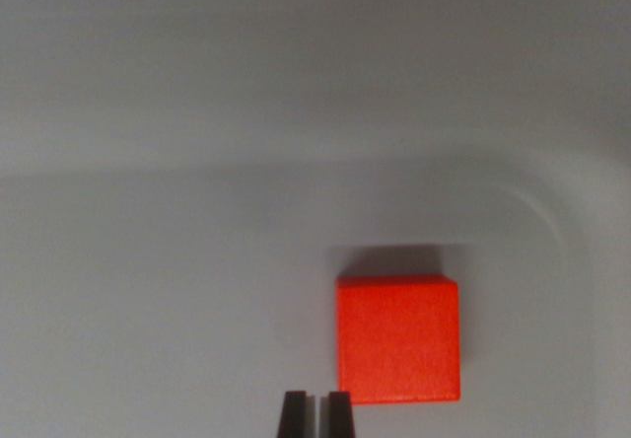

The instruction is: Reach red block

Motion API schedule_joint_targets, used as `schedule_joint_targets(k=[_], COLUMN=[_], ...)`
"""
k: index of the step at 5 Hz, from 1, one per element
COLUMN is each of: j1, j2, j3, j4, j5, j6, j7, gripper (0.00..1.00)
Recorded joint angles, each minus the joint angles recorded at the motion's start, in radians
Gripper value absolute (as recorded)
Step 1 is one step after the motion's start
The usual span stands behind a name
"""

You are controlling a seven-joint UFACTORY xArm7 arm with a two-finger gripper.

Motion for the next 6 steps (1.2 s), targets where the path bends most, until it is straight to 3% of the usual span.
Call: schedule_joint_targets(k=[1,2,3,4,5,6], j1=[0.0,-0.0077,-0.0077,-0.0146,-0.0146,-0.02], j2=[0.0,0.032,0.032,0.061,0.061,0.084], j3=[0.0,-0.004,-0.004,-0.008,-0.008,-0.011], j4=[0.0,-0.003,-0.003,-0.006,-0.006,-0.008], j5=[0.0,0.0,0.0,0.0,0.0,0.0], j6=[0.0,-0.03,-0.03,-0.057,-0.057,-0.079], j7=[0.0,-0.008,-0.008,-0.015,-0.015,-0.02], gripper=[0.0,0.0,0.0,0.0,0.0,0.0])
